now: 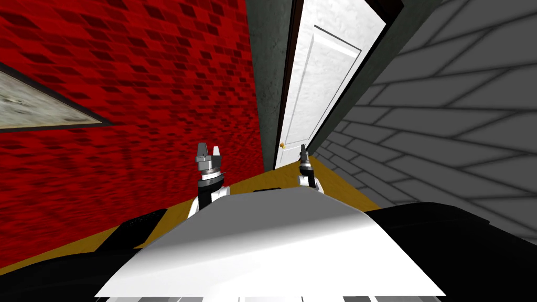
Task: Pull the door open
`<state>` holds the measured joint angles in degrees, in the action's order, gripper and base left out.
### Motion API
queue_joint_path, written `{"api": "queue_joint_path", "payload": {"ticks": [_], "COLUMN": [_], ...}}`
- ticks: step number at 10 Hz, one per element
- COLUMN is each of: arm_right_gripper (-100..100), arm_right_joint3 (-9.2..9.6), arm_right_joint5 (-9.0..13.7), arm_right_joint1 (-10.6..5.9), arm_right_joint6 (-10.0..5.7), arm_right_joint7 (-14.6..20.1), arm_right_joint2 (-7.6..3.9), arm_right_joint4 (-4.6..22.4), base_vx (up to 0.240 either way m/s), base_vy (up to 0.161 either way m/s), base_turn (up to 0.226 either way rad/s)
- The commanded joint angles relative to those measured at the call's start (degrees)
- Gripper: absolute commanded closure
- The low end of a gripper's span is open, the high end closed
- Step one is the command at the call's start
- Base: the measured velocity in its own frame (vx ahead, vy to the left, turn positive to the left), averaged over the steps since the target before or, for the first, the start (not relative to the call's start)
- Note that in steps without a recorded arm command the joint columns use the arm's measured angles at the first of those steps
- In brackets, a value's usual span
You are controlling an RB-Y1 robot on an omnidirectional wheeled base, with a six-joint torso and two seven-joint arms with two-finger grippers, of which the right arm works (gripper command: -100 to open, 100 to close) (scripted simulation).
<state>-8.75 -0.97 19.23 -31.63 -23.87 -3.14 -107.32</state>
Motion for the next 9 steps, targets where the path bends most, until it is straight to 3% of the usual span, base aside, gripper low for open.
{"api": "queue_joint_path", "payload": {"ticks": [1, 4, 5, 6, 9], "arm_right_gripper": [-100, -100, -100, -100, -100], "arm_right_joint3": [-0.23, -1.1, -1.1, -1.54, -1.99], "arm_right_joint5": [-0.27, -1.3, -1.3, -1.82, -2.35], "arm_right_joint1": [0.03, -1.27, -1.27, -1.94, -2.6], "arm_right_joint6": [-0.58, -1.7, -1.7, -2.27, -2.84], "arm_right_joint7": [-2.15, -6.92, -6.94, -9.34, -11.73], "arm_right_joint2": [-0.11, -0.19, -0.19, -0.2, -0.21], "arm_right_joint4": [1.74, 6.47, 7.09, 9.58, 12.57], "base_vx": [0.036, 0.039, 0.025, 0.038, 0.016], "base_vy": [-0.075, -0.059, -0.055, -0.066, -0.064], "base_turn": [0.085, 0.115, 0.068, 0.134, 0.093]}}
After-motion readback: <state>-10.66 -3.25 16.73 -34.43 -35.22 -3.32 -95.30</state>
